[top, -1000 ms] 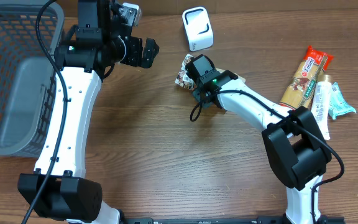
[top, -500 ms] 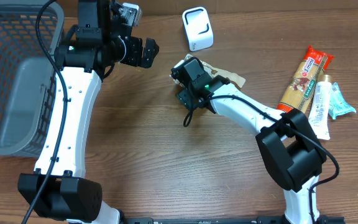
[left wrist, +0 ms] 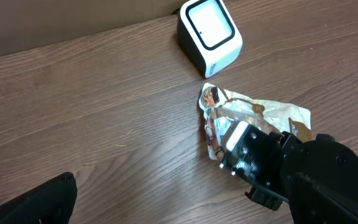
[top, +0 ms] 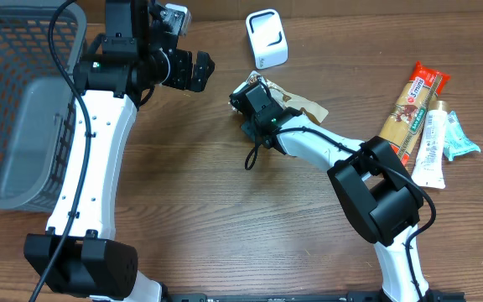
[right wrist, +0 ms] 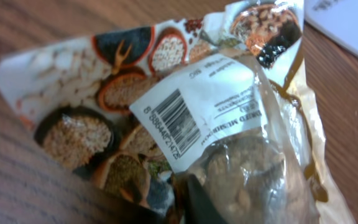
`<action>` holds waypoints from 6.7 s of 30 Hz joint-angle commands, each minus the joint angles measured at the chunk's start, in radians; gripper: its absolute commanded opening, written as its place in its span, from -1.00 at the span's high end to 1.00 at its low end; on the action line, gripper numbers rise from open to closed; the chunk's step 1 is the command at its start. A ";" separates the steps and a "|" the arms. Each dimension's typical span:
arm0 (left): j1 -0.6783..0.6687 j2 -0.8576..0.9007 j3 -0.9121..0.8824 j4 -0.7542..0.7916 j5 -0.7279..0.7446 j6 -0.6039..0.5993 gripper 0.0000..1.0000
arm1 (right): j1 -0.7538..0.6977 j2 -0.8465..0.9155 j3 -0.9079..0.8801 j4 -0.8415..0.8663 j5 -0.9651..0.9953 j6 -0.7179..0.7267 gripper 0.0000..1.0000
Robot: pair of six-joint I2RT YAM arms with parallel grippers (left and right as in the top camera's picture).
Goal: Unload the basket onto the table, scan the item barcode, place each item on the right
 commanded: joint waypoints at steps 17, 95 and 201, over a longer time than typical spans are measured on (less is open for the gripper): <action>-0.007 -0.015 0.009 0.002 0.002 0.019 -1.00 | -0.061 -0.451 0.003 -0.340 -0.591 0.359 0.93; -0.007 -0.015 0.009 0.002 0.002 0.019 -1.00 | 0.048 -0.040 0.156 -0.396 -0.196 0.342 0.79; -0.007 -0.015 0.009 0.002 0.002 0.019 -1.00 | -0.137 -0.130 0.420 -0.650 -0.219 0.443 0.93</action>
